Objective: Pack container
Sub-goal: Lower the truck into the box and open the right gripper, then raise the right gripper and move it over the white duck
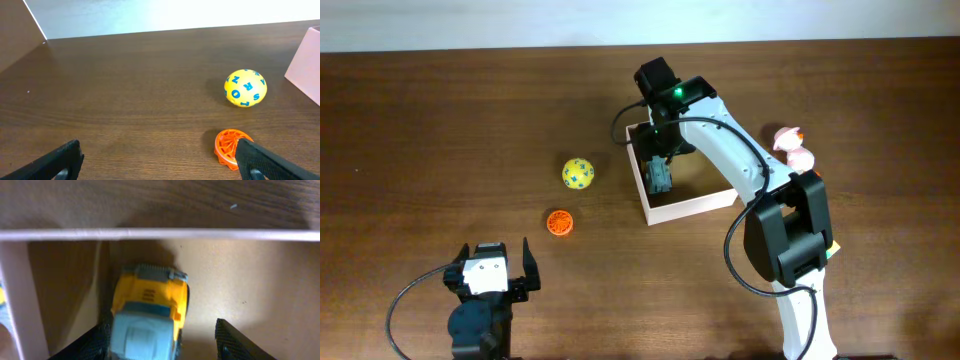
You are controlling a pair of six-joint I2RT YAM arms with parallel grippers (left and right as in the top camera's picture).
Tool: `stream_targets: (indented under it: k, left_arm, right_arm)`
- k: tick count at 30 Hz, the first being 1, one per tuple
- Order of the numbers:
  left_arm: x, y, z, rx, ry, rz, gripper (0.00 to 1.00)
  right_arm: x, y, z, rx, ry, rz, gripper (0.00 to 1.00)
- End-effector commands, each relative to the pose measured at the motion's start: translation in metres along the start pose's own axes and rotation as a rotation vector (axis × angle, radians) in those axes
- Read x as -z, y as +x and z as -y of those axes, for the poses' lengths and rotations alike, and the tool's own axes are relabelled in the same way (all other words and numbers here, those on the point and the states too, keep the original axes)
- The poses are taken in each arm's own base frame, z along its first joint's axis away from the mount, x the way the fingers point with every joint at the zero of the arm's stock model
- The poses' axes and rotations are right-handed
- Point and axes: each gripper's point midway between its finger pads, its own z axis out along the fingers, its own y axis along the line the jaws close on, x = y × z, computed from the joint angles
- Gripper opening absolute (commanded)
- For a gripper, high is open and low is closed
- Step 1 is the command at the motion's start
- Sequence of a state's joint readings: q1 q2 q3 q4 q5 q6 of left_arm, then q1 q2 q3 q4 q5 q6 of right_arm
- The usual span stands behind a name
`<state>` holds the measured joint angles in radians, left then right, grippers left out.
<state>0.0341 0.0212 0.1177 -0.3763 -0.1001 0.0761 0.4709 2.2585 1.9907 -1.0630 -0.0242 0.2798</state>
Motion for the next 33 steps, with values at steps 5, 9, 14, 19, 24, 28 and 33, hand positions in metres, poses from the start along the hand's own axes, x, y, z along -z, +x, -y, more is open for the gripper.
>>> stream_targets:
  k: [5,9,14,19,24,28,33]
  left_arm:
    - [0.0,-0.001,0.002,-0.014,0.01,0.01,0.99]
    - [0.0,-0.001,0.002,-0.014,0.01,0.01,0.99]
    - [0.0,-0.001,0.002,-0.014,0.01,0.01,0.99]
    - [0.0,-0.001,0.002,-0.014,0.01,0.01,0.99]
    - [0.0,-0.001,0.002,-0.014,0.01,0.01,0.99]
    - [0.0,-0.001,0.002,-0.014,0.01,0.01,0.99]
    - [0.0,-0.001,0.002,-0.014,0.01,0.01,0.99]
  right_arm:
    - [0.006,-0.014,-0.012,-0.11,-0.035,0.06,0.62]
    - [0.007,-0.021,-0.017,-0.135,-0.055,0.091,0.62]
    - [0.009,-0.033,-0.021,-0.19,-0.078,0.135,0.62]
    - [0.011,-0.045,-0.025,-0.21,-0.099,0.182,0.62]
    - [0.008,-0.05,-0.024,-0.215,-0.103,0.197,0.62]
    - [0.004,-0.044,-0.021,-0.217,-0.085,0.174,0.62]
    - [0.005,-0.049,-0.013,-0.247,-0.056,0.197,0.62]
